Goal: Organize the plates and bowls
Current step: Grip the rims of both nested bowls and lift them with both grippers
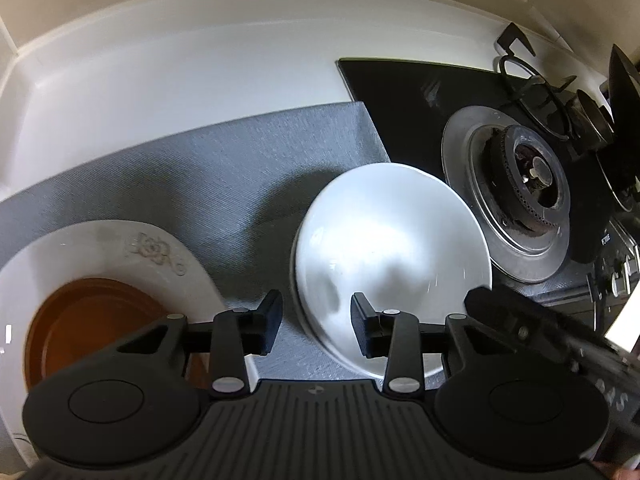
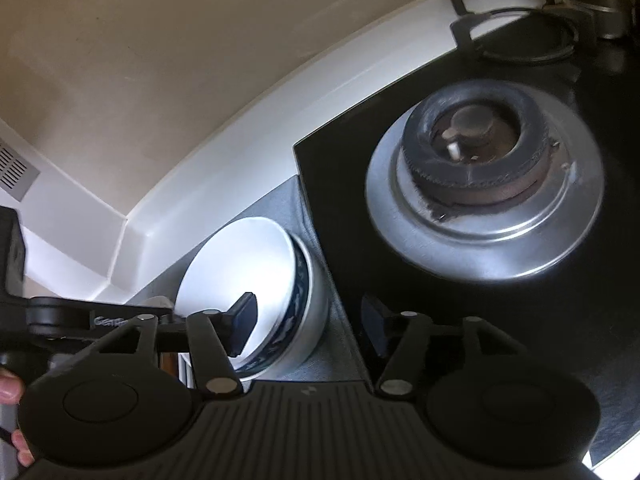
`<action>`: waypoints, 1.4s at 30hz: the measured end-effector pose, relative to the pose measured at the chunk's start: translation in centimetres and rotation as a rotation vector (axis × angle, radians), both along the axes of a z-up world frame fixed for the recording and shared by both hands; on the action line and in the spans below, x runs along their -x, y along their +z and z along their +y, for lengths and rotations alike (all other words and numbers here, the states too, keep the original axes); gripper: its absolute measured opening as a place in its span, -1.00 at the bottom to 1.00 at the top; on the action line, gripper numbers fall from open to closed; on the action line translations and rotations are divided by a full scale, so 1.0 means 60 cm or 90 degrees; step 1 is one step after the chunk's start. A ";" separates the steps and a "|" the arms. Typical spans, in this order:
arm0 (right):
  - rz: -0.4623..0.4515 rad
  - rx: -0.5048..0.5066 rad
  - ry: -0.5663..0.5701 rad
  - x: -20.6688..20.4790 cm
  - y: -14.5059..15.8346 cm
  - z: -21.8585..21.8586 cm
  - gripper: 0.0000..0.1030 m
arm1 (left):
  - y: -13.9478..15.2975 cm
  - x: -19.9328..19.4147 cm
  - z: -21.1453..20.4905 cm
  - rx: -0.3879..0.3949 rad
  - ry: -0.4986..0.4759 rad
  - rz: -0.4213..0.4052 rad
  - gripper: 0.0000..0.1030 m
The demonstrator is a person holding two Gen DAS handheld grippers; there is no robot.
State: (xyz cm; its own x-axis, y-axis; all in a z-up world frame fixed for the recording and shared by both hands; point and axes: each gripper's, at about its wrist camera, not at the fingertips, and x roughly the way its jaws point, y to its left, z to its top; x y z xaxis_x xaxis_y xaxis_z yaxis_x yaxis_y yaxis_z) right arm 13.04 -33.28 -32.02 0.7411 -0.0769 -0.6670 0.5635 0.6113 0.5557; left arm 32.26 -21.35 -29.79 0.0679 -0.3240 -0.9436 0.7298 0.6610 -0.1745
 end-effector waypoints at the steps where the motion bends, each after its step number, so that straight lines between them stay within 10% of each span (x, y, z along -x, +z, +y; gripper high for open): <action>1: 0.000 -0.004 0.002 0.000 -0.003 -0.001 0.45 | -0.005 -0.002 -0.002 -0.001 0.002 0.007 -0.22; 4: 0.007 -0.005 -0.002 -0.011 -0.010 -0.001 0.52 | -0.025 -0.007 -0.007 -0.007 0.009 0.031 -0.26; 9: 0.010 -0.020 0.017 -0.025 -0.021 0.009 -0.17 | -0.034 -0.011 0.000 -0.002 0.030 0.081 -0.34; 14: 0.051 0.004 0.013 -0.015 -0.010 0.025 -0.40 | -0.021 0.021 0.022 -0.007 0.007 0.086 -0.35; 25: 0.047 -0.009 0.023 -0.013 -0.021 0.037 -0.14 | -0.046 0.029 0.030 0.005 0.036 0.082 -0.16; 42: -0.003 -0.022 -0.017 0.012 -0.055 0.045 -0.35 | -0.037 0.042 0.026 0.009 0.021 0.034 -0.18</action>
